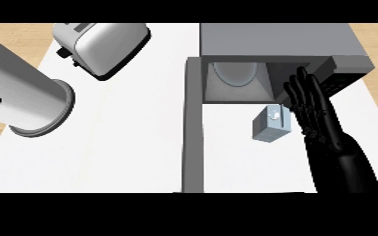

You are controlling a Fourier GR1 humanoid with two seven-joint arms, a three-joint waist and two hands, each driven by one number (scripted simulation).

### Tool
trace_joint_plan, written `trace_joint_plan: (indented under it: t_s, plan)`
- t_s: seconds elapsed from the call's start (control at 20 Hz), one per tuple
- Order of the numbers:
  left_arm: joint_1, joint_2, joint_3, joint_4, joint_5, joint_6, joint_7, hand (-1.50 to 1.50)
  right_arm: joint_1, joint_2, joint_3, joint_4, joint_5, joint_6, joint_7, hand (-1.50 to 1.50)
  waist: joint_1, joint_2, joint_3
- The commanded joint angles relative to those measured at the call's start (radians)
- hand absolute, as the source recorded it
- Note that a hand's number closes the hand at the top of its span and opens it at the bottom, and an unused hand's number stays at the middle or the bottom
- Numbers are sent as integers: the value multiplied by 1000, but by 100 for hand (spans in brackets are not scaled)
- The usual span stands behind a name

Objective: Pick up the milk, place it into the microwave and close the microwave

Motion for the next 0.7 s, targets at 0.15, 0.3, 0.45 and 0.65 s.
trace_joint_plan:
  t_s: [0.15, 0.3, 0.45, 0.65]
  plan:
    - [77, 25, 117, 7, 133, -125, -12, -150, 25, -2, -16, 81, 12, -11, -39, -150, 1, 1, 0]
    - [56, 44, 155, 40, 136, -136, 5, -150, 108, -12, -38, 130, -39, 10, -162, -150, -2, 1, 0]
    - [123, -14, 165, -9, 126, -186, -42, -150, 16, -13, -72, 137, -43, 18, -81, -150, 1, 1, 0]
    - [127, -13, 173, -74, 159, -165, 15, -150, 105, -7, -136, 299, -83, 2, -280, -150, 1, 1, 0]
